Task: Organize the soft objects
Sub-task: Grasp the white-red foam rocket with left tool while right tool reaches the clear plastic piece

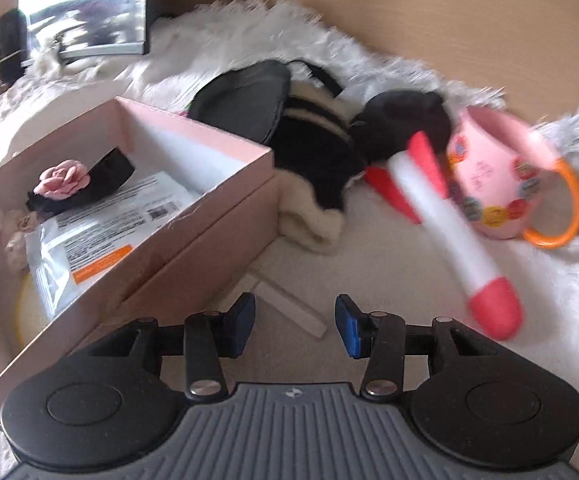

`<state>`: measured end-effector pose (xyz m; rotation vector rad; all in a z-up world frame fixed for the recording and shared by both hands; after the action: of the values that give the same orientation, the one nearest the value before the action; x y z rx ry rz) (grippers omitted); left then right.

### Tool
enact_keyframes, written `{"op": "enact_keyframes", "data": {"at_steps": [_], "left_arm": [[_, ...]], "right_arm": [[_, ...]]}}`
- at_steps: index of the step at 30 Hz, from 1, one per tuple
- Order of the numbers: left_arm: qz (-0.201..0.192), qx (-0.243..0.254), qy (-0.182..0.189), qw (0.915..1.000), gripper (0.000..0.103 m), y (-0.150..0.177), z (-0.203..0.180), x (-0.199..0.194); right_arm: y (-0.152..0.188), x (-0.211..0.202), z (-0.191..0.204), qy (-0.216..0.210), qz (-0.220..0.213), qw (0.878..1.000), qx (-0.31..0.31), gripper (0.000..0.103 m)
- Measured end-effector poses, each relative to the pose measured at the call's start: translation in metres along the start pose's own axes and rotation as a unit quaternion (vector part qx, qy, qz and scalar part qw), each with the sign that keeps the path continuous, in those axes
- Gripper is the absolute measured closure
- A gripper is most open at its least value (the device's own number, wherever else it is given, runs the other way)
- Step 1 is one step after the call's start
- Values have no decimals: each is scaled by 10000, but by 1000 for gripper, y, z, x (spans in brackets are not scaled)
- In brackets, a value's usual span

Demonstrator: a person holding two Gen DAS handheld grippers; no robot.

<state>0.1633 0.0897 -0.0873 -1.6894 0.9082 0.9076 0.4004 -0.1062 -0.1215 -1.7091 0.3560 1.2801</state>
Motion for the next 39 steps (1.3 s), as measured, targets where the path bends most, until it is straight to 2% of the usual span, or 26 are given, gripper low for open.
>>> {"op": "enact_keyframes", "data": {"at_steps": [4, 10, 13, 19, 26, 30, 33, 36, 37, 39], "left_arm": [[-17, 85, 9, 10000, 27, -8, -4, -2], [9, 719, 257, 9971, 27, -24, -36, 2], [3, 1141, 462, 9924, 27, -30, -59, 3], [51, 1744, 865, 9808, 27, -34, -98, 8], [85, 2150, 1221, 9689, 27, -35, -132, 7], [52, 2189, 1380, 9659, 27, -53, -160, 10], [-66, 2030, 1491, 9677, 27, -81, -188, 17], [-137, 1596, 1394, 9772, 27, -121, -213, 42], [-131, 1430, 1361, 9802, 27, -135, -221, 53], [-79, 1037, 1296, 9861, 27, -165, -236, 78]], "right_arm": [[-4, -1, -1, -347, 130, 9991, 198, 77], [20, -27, -6, -189, 98, 9985, 498, 100], [38, -51, -7, -269, 1, 9964, 804, 100], [81, -91, -10, -64, -167, 9922, 1237, 100], [131, -116, -28, 361, -184, 9801, 1941, 100], [157, -129, -33, 566, -309, 9746, 2144, 100], [172, -134, -36, 695, -403, 9714, 2236, 100], [184, -136, -40, 848, -472, 9706, 2201, 99], [189, -137, -39, 858, -493, 9719, 2134, 95], [195, -142, -38, 868, -604, 9742, 1995, 81]]}}
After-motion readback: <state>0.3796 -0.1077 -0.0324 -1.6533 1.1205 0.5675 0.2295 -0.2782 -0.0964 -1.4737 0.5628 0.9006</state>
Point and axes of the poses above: each gripper's, at about its wrist camera, not at the fingertips, and x roughly the way its jaws point, z to its left, y to its underside, the point moved 10 cm from there along x, roughly the way its jaws point, and after that the axes turned 13 degrees about z, right-handed, at the moved point
